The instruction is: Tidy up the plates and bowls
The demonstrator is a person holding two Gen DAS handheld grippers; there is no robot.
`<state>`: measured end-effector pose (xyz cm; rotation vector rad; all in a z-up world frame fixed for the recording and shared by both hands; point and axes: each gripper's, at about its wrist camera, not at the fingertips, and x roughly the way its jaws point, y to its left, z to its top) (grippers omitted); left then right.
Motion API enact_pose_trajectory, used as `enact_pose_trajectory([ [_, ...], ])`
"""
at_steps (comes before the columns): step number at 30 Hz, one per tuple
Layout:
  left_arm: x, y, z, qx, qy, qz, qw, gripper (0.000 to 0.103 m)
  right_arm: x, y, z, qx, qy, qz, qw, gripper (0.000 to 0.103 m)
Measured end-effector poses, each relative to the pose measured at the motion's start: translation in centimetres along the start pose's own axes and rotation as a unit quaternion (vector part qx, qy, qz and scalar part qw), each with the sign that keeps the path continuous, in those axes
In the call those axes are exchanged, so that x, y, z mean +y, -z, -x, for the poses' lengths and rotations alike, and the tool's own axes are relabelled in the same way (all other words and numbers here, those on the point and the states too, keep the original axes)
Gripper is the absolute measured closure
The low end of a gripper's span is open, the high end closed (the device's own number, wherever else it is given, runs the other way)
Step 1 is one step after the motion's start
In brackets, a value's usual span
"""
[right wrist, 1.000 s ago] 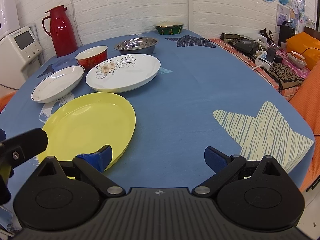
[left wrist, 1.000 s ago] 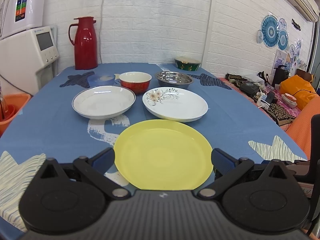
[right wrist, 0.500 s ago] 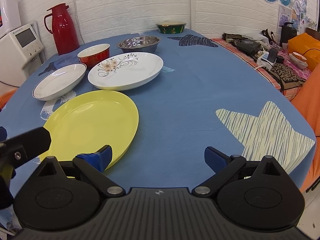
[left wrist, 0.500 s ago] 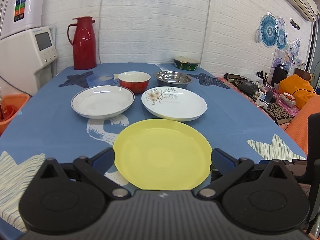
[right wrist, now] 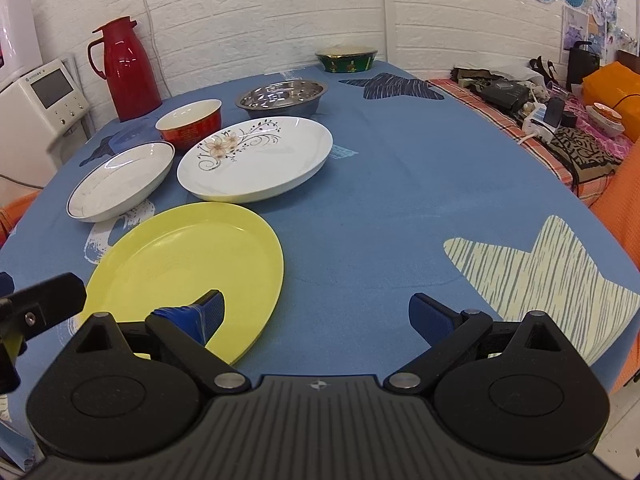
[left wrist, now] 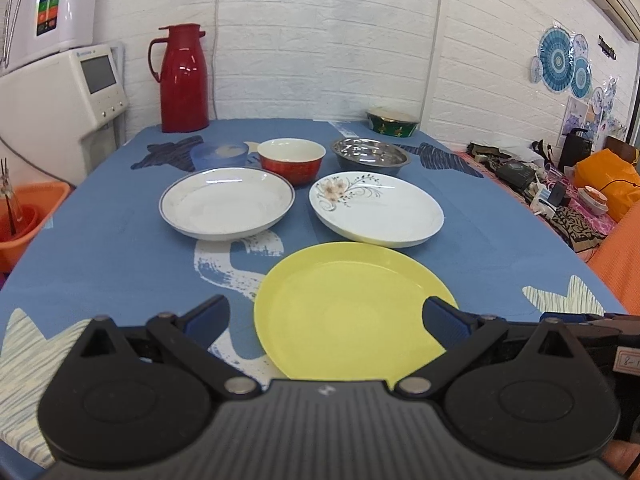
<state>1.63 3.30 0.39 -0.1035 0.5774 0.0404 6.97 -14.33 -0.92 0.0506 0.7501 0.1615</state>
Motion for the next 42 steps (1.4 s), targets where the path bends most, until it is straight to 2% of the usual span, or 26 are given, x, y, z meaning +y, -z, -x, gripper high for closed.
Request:
enact_pose_trajectory([
  [3,2.0,-0.5,-0.1,0.008,-0.005,0.002,1.0,0.001,0.3,-0.3,-0.4,0.01,-0.038,0.018,0.999,0.016],
  [7,5.3,-1.1,-1.9,0.043,0.001,0.027,0.9987,0.001,1.4,-0.8,-1.6,0.037,-0.072,0.045,0.996,0.017],
  [10,6.9,-1.6,-4.1,0.068,0.004,0.052,0.9963,0.001,2.6,-1.5,-3.2,0.052,-0.076,0.065,0.994,0.017],
  [17,5.9,-1.8,-8.8,0.112,0.013,0.035,0.993,0.001,3.6,-2.3,-6.4,0.086,-0.068,0.078,0.991,0.015],
  [19,5.5,-1.7,-9.9,0.12,0.011,0.026,0.9923,0.001,4.0,-2.2,-6.6,0.082,-0.055,0.095,0.991,0.016],
  [24,5.7,-1.5,-11.5,0.143,0.019,0.034,0.9889,0.002,3.5,-1.6,-6.5,0.059,-0.062,0.103,0.991,0.015],
  [27,5.0,-1.2,-11.6,0.143,0.005,0.005,0.9898,0.002,3.0,-0.7,-6.1,0.024,-0.075,0.114,0.99,0.014],
  [32,4.1,-0.9,-11.8,0.143,-0.002,-0.022,0.9895,0.002,3.4,-0.8,-5.9,0.038,-0.085,0.126,0.988,0.016],
  [34,4.1,-0.7,-11.7,0.14,-0.001,-0.026,0.9897,0.002,3.7,-0.4,-5.6,0.026,-0.08,0.133,0.988,0.017],
  [37,4.2,-0.5,-11.5,0.134,0.004,-0.031,0.9905,0.003,3.3,-0.1,-5.7,0.01,-0.103,0.137,0.985,0.018],
  [40,4.1,-0.5,-11.0,0.122,0.018,-0.039,0.9917,0.017,3.7,0.0,-5.8,0.002,-0.114,0.147,0.982,0.024],
  [42,3.9,-0.6,-10.7,0.116,0.045,-0.043,0.9912,0.047,4.2,0.0,-5.6,0.004,-0.116,0.15,0.982,0.025],
])
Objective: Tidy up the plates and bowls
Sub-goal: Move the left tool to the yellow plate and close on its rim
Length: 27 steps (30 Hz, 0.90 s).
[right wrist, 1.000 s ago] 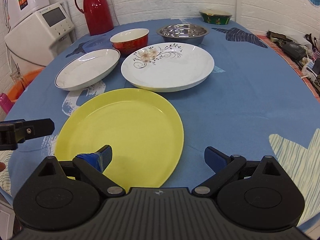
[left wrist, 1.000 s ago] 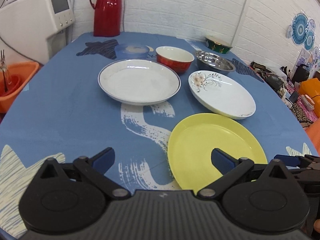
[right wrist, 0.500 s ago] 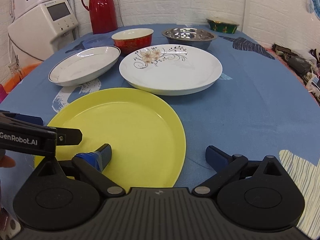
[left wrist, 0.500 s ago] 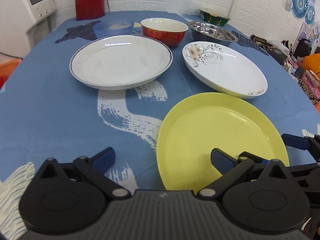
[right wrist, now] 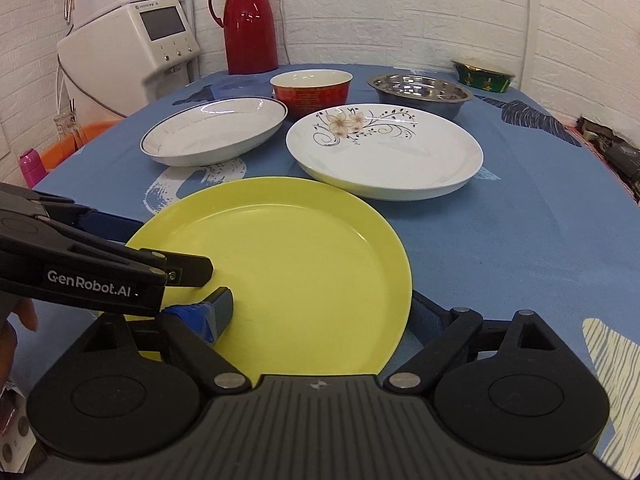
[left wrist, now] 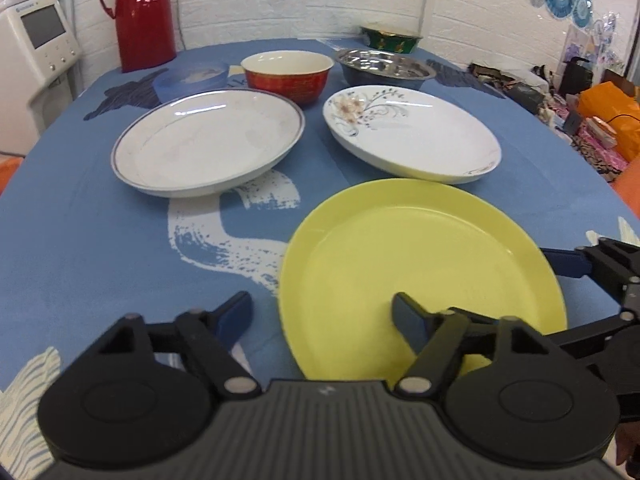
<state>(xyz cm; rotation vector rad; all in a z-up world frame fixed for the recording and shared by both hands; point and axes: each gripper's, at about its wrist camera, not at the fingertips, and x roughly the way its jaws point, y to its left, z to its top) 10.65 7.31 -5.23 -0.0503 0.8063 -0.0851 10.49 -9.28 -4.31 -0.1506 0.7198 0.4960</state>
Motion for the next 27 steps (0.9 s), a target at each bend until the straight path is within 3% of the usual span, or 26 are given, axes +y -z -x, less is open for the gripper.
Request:
enact_pose_trajectory([
  [2,-0.3,0.1,0.2,-0.001,0.005,0.001,1.0,0.049,0.2,0.0,0.1,0.002,0.001,-0.001,1.0,0.026],
  [5,0.3,0.2,0.6,0.0,0.018,0.023,0.9996,0.063,0.6,0.1,0.5,0.004,0.0,-0.009,1.0,0.027],
  [11,2.7,0.8,2.2,0.005,-0.001,0.063,0.998,0.063,3.6,-0.5,1.0,-0.01,-0.014,0.001,1.0,0.025],
  [16,6.4,1.5,4.5,-0.005,-0.054,0.084,0.995,0.063,7.3,-1.5,0.0,-0.014,-0.07,0.02,0.997,0.025],
  [21,9.6,2.3,5.7,-0.006,-0.081,0.11,0.9906,0.063,10.1,-2.4,-1.3,-0.014,-0.096,0.043,0.994,0.025],
  [27,10.3,2.6,4.3,0.002,-0.073,0.113,0.9909,0.063,10.1,-2.3,-2.6,0.004,-0.085,0.04,0.996,0.025],
])
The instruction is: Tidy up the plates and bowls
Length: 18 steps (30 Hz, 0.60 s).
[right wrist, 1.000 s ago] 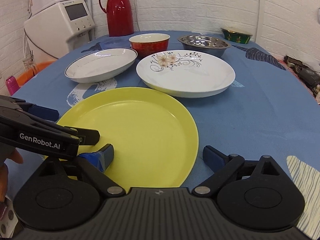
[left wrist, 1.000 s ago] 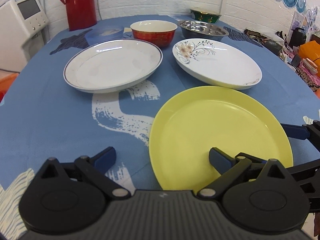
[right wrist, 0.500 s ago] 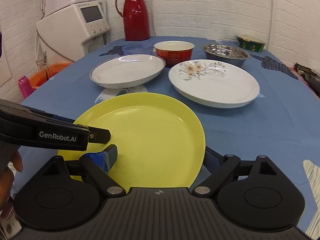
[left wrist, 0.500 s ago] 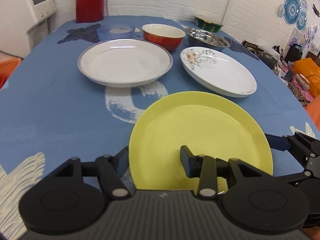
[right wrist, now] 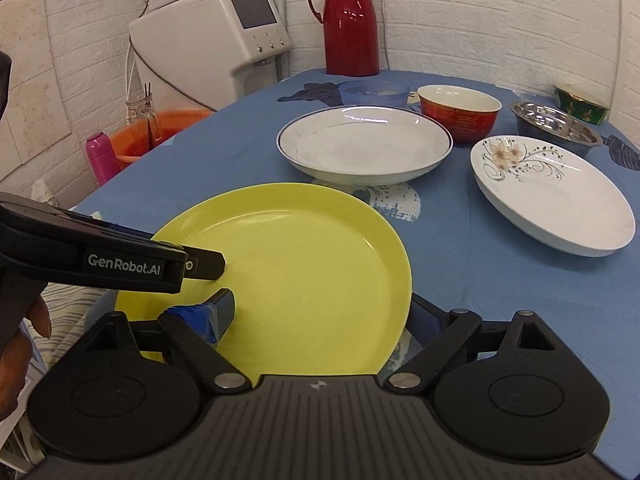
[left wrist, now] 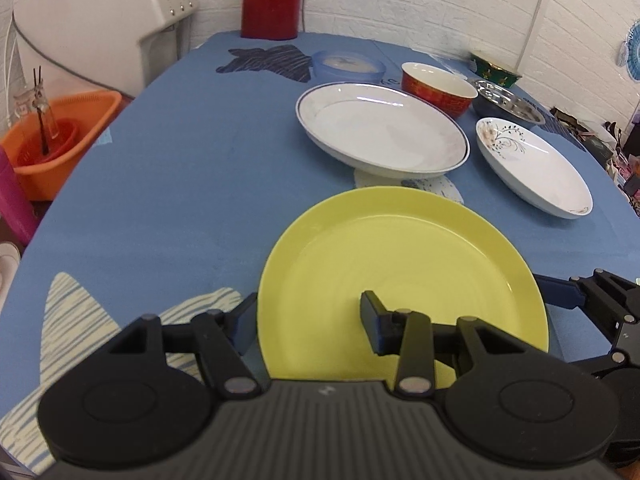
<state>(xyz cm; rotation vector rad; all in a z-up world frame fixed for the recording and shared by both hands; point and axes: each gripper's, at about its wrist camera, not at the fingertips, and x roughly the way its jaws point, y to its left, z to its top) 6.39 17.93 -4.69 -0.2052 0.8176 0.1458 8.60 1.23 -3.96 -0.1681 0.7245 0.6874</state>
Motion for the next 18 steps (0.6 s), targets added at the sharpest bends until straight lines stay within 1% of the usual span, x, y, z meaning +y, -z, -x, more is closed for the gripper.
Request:
enact_pose_trajectory([
  [3,-0.6,-0.1,-0.3,-0.014,-0.012,-0.013,0.9997,0.063,0.4,0.2,-0.2,0.0,0.009,0.008,1.0,0.023],
  [5,-0.3,-0.4,-0.6,-0.015,-0.011,-0.009,0.9998,0.063,0.7,0.1,-0.5,-0.001,0.014,0.017,1.0,0.023],
  [11,0.0,-0.8,-1.0,-0.02,-0.008,-0.012,0.9997,0.062,0.4,-0.2,-0.9,-0.004,0.009,0.019,1.0,0.023],
  [12,0.1,-0.8,-0.9,-0.02,-0.006,-0.011,0.9997,0.059,0.3,-0.1,-0.8,-0.004,0.006,0.019,1.0,0.023],
  [13,0.3,-0.8,-1.0,-0.018,0.0,-0.008,0.9998,0.052,0.1,-0.2,-0.7,-0.003,-0.001,0.017,1.0,0.024],
  [14,0.6,-0.8,-0.9,-0.02,0.006,-0.001,0.9998,0.028,-0.2,-0.2,-0.5,-0.002,-0.008,0.01,1.0,0.024],
  [15,0.9,-0.8,-0.6,-0.03,0.006,0.007,0.9995,0.025,-0.6,-0.3,0.0,-0.004,-0.01,-0.001,1.0,0.024],
  [16,1.1,-0.9,-0.1,-0.041,0.0,0.011,0.9991,0.025,-1.0,-0.5,0.5,-0.011,-0.005,-0.009,1.0,0.024],
  [18,1.6,-1.2,0.7,-0.059,-0.008,0.011,0.9982,0.025,-1.9,-0.8,1.8,-0.032,0.018,-0.021,0.999,0.024],
])
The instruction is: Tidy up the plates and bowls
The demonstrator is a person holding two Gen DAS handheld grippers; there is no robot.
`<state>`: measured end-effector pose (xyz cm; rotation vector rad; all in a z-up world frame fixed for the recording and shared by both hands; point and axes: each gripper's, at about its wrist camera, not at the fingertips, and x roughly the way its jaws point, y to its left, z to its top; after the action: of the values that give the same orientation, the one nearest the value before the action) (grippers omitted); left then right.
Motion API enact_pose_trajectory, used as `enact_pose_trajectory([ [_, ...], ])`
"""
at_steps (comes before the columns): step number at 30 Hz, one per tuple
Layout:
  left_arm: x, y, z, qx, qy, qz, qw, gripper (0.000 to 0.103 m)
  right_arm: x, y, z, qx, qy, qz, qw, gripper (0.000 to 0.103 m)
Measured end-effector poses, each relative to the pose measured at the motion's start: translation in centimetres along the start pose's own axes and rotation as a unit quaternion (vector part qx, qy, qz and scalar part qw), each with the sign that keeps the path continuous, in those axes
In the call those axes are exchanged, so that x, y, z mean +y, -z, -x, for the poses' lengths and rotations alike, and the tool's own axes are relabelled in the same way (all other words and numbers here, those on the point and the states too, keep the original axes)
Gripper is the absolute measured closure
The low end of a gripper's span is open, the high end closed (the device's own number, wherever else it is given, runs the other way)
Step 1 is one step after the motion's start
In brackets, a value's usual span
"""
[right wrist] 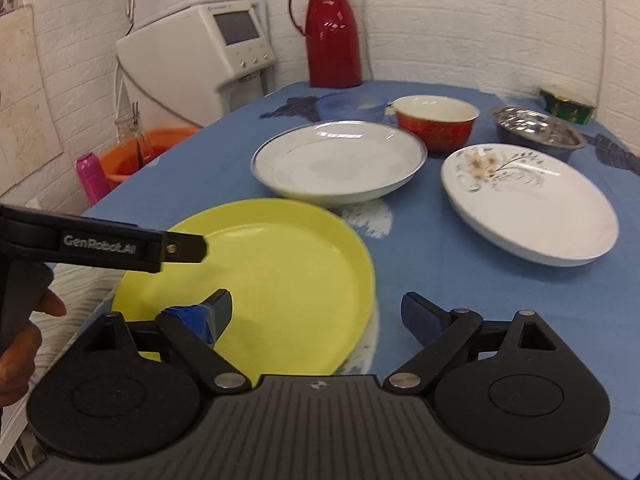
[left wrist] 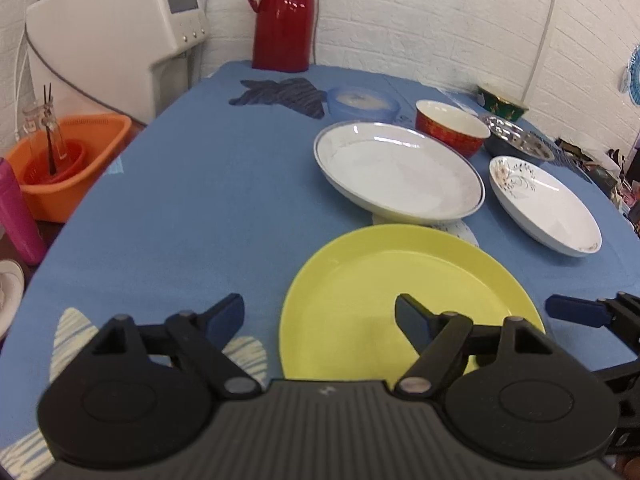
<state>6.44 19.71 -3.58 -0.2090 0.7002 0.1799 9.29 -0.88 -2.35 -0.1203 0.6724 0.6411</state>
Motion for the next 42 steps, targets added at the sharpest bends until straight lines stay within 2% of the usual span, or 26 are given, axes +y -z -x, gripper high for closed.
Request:
enact_pose_trajectory([
  [4,0.9,-1.0,-0.1,0.001,-0.014,0.017,0.9998,0.025,-1.8,-0.3,0.5,-0.004,0.015,-0.032,0.999,0.024],
  [9,1.2,-1.3,-0.9,0.01,-0.018,0.024,0.9995,0.025,-2.9,0.5,-0.9,0.033,0.003,-0.085,0.996,0.024],
  [21,1.0,-3.0,-2.0,0.007,-0.015,0.014,0.9998,0.025,-3.5,-1.7,-1.6,0.019,0.004,-0.077,0.997,0.024],
  [32,2.2,-8.8,-5.1,-0.009,-0.007,0.034,0.9994,0.024,-5.3,-8.5,-5.7,-0.024,0.004,-0.034,0.999,0.023],
  [36,2.3,-10.8,-8.0,0.003,0.003,0.034,0.9994,0.02,-5.5,-10.3,-8.5,-0.018,-0.011,-0.024,0.999,0.023],
  [42,1.7,-13.1,-12.1,0.028,0.007,0.017,0.9994,0.02,-5.3,-11.6,-13.2,0.024,-0.025,0.001,0.999,0.023],
])
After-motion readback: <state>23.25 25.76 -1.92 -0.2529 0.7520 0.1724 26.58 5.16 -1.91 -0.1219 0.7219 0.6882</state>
